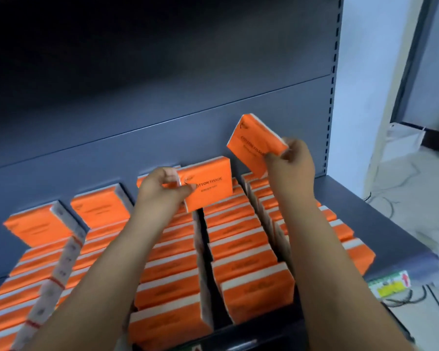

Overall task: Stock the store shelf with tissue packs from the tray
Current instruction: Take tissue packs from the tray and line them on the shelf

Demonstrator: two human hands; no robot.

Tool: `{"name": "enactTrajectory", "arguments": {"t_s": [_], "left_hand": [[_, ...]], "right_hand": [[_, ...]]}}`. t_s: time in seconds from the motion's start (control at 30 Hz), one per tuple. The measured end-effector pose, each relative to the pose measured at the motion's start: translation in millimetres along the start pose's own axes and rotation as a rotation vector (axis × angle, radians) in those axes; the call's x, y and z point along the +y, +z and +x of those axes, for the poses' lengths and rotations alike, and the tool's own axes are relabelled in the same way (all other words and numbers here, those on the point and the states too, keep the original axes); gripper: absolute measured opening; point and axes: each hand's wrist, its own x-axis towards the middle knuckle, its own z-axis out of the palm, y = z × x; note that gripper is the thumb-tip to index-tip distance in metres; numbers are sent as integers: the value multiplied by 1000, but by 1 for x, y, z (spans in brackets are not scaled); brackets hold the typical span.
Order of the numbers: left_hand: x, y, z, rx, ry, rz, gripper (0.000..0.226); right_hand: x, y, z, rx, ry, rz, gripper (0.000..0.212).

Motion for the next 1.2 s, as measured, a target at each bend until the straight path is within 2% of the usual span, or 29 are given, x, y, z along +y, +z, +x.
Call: {"name": "enactTrajectory", "arguments": {"t_s": [0.1, 0.3, 0.43, 0.63, 0.8, 0.93, 1.03, 1.2], "left_hand": [[4, 23, 20, 12, 29, 94, 35], [3, 53, 48, 37, 54, 230, 24], [-2, 60, 62, 11, 96, 268, 47], [-5, 67, 67, 49, 228, 458, 49], [-5, 69, 62, 55, 399, 637, 57], [-7, 68, 62, 65, 526, 774, 55], [-3, 69, 65, 37, 521, 854, 49], [-1, 70, 70, -40, 500, 923, 56]], "right_hand": [[5, -4, 5, 51, 12, -57, 24], [14, -7, 17, -11, 19, -117, 36], [17, -13, 25, -21, 35, -102, 32], [23, -18, 34, -32, 46, -78, 26], [27, -19, 51, -112, -44, -177, 22], [20, -18, 74, -229, -112, -250, 33], [23, -18, 84, -259, -130, -279, 35], [32, -17, 83, -249, -116, -324, 45]]}}
